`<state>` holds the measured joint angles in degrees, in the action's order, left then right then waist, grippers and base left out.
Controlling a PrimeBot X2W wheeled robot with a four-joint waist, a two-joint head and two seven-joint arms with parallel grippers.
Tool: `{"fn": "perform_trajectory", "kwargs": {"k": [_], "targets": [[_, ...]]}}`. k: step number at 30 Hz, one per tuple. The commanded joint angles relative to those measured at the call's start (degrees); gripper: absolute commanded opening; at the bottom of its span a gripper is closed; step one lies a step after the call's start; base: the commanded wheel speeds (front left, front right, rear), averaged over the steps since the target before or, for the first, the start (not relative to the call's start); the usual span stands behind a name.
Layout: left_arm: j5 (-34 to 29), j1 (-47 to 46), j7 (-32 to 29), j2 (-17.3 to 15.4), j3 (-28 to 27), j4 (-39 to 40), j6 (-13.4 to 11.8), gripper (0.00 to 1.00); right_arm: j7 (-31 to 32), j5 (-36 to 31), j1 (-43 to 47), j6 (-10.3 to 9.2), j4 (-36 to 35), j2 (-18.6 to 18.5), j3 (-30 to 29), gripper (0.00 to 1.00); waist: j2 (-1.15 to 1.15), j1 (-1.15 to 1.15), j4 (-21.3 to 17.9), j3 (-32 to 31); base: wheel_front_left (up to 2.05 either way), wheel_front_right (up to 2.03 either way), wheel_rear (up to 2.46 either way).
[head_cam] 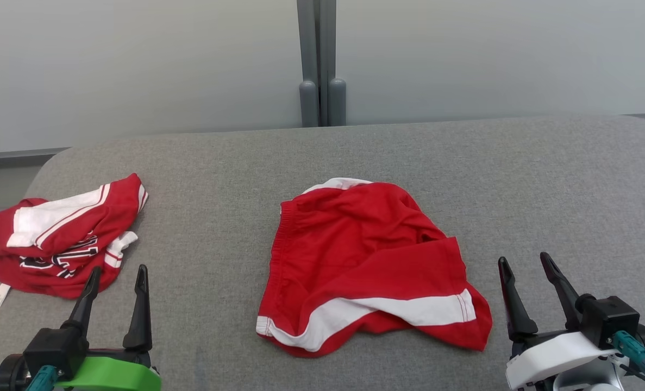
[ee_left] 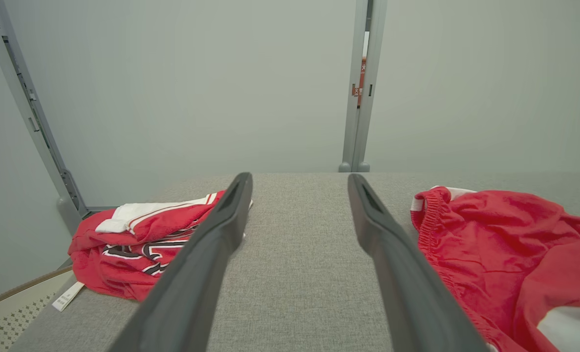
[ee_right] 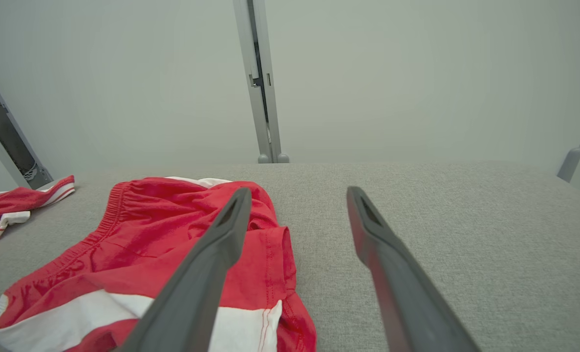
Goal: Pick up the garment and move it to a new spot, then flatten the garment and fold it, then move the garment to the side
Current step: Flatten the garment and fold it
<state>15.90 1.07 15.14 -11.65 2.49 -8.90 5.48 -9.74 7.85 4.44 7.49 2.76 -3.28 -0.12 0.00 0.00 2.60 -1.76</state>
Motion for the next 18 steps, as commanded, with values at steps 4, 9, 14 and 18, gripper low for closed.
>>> {"fn": "perform_trajectory", "kwargs": {"k": [4, 9, 14, 18], "targets": [[-0.8, 0.4, 0.0, -0.4, 0.1, 0.4, -0.5, 1.0, 0.4, -0.4, 0.7, 0.01, -0.3, 0.0, 0.0, 1.0, 0.0, 0.0, 0.0, 0.0, 0.0, 0.0, 0.0], [-0.4, 0.6, 0.0, -0.6, 0.3, 0.6, -0.7, 1.0, 0.6, -0.4, 0.8, 0.01, -0.5, 0.0, 0.1, 1.0, 0.0, 0.0, 0.0, 0.2, 0.0, 0.0, 0.0], [-0.1, 0.5, 0.0, -0.8, 0.5, 0.7, -0.9, 1.0, 0.8, -0.4, 0.8, 0.01, -0.5, 0.1, 0.1, 1.0, 0.0, 0.0, 0.0, 0.3, 0.0, 0.0, 0.0], [-0.1, 0.6, 0.0, -0.9, 0.6, 0.6, -0.9, 1.0, 0.9, -0.4, 0.9, 0.01, -0.5, 0.1, 0.1, 1.0, 0.0, 0.0, 0.0, 0.3, 0.0, 0.0, 0.0]]}}
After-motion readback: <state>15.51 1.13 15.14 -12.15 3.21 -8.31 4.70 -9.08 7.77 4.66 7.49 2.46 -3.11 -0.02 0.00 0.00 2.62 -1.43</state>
